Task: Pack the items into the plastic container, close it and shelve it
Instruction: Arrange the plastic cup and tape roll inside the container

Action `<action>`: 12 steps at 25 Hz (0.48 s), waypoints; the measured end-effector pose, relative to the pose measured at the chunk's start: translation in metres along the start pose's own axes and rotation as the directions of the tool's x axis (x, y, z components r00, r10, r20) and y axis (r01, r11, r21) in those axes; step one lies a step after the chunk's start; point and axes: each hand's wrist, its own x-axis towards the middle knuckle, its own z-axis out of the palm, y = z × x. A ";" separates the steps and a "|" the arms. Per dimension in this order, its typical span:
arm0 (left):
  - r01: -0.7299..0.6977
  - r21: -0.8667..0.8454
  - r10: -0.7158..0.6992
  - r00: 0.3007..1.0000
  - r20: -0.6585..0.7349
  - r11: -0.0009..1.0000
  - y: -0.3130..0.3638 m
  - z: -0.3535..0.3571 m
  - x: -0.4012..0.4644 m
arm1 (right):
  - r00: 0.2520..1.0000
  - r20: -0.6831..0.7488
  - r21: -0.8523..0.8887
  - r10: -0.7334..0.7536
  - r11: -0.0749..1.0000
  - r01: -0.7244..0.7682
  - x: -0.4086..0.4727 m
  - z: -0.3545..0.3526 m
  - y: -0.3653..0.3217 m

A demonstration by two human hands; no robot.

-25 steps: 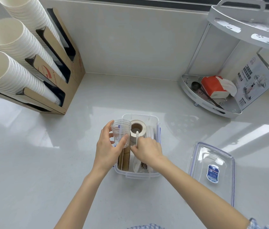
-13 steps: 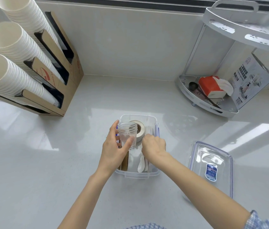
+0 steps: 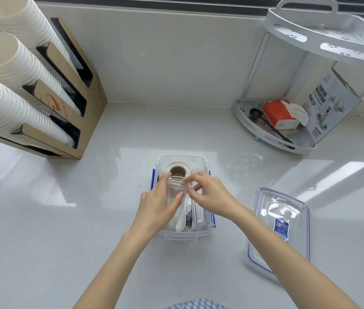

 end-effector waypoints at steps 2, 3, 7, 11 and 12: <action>-0.007 0.131 0.006 1.000 0.010 0.991 -0.004 0.001 0.002 | 0.999 0.031 -0.006 0.010 1.000 -0.010 0.000 0.003 0.002; 0.001 0.163 -0.006 1.000 0.025 0.987 -0.006 0.003 0.001 | 0.999 0.048 -0.013 0.017 1.000 -0.016 0.001 0.005 0.002; -0.019 0.204 0.013 0.999 0.031 0.979 -0.016 0.013 -0.002 | 0.990 0.135 -0.082 0.035 0.996 -0.024 0.001 0.010 0.004; -0.070 0.296 0.079 0.997 -0.019 0.953 -0.023 0.016 -0.002 | 0.975 0.204 -0.123 0.093 0.990 -0.069 0.005 0.015 0.003; -0.080 0.313 0.091 0.996 -0.022 0.946 -0.024 0.016 -0.002 | 0.972 0.211 -0.129 0.106 0.988 -0.080 0.006 0.016 0.002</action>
